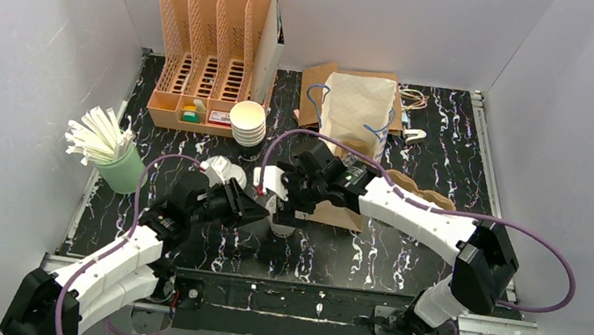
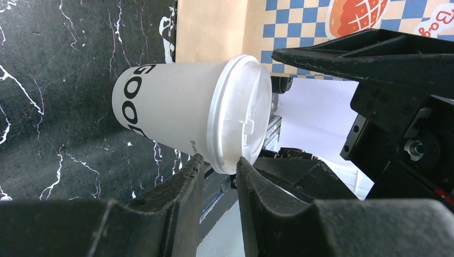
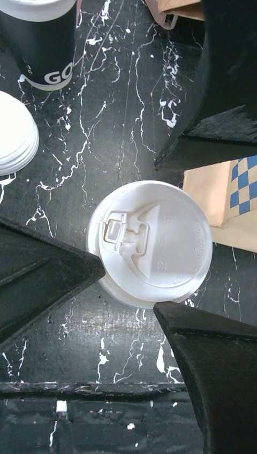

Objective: Pack the takeout coffee

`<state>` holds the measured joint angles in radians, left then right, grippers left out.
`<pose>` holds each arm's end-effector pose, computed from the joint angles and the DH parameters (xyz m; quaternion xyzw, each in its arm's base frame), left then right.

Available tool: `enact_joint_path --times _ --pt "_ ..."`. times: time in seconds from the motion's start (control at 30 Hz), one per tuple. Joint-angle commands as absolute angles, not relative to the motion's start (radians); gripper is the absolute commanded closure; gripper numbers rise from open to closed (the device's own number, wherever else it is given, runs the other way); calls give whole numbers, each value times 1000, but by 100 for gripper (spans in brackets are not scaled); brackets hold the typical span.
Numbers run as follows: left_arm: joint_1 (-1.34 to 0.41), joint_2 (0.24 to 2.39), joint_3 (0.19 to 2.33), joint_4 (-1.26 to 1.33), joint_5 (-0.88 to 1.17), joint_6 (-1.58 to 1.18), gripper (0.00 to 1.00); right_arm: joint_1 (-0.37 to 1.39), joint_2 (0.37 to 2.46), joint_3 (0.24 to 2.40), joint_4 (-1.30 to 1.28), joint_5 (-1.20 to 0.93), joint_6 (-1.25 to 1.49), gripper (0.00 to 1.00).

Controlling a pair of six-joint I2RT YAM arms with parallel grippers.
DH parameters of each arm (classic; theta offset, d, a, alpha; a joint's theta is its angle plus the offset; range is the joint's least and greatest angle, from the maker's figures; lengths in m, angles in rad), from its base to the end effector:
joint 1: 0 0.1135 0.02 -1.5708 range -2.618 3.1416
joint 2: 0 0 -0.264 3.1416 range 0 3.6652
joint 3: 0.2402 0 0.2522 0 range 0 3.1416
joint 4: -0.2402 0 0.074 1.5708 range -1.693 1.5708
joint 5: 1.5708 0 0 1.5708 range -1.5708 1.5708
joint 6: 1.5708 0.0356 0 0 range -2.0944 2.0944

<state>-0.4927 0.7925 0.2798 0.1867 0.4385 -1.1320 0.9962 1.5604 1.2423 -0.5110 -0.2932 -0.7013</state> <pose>0.1498 -0.0976 0.1996 -0.1288 0.7927 -0.5346 0.2631 0.1771 0.2924 0.2782 -0.7269 0.5697 0.1873 0.3346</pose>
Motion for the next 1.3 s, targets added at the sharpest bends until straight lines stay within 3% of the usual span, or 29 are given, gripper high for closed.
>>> enact_joint_path --times 0.0,0.73,1.27 --pt "-492 795 303 190 462 -1114 72 984 1587 1283 -546 -295 -651 2" --pt "-492 795 299 193 464 -1112 72 959 1642 1345 -629 -351 -573 2" --pt "-492 821 290 219 464 -1112 72 957 1679 1357 -635 -320 -544 12"
